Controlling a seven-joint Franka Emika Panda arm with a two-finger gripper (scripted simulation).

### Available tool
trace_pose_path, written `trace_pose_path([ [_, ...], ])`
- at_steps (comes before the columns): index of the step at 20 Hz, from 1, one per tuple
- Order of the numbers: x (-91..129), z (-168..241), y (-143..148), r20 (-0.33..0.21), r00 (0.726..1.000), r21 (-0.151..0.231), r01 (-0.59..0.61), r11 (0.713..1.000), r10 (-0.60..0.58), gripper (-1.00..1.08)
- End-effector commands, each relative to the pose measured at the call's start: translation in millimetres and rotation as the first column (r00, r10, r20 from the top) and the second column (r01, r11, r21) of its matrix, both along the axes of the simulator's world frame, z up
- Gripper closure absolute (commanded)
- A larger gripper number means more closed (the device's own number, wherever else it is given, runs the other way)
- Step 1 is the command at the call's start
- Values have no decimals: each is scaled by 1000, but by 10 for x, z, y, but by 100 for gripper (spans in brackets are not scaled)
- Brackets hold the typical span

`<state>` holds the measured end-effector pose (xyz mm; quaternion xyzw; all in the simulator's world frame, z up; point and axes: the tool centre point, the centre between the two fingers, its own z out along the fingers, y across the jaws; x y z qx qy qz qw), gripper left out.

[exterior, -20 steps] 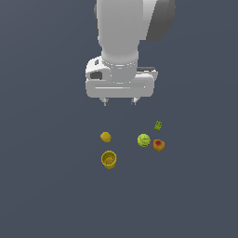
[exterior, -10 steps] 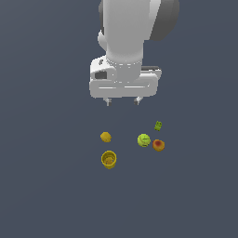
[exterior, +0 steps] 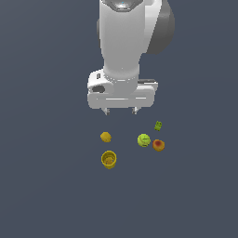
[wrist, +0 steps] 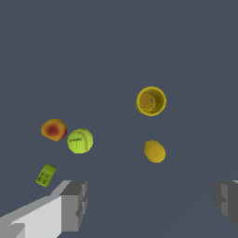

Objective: Pick up a designated object from a clutter of objects.

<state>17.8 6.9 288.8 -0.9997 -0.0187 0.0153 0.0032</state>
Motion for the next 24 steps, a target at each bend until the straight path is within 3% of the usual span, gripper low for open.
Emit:
trace_pose_path([
  [1,91,-130,-35,2,1000,1,5,1000,-5,-92],
  [13,624,-1144,-313,19,999,1,36,999,-36,-92],
  [24,822,-1822,-499,29,998,-5,53,999,-53,-92],
])
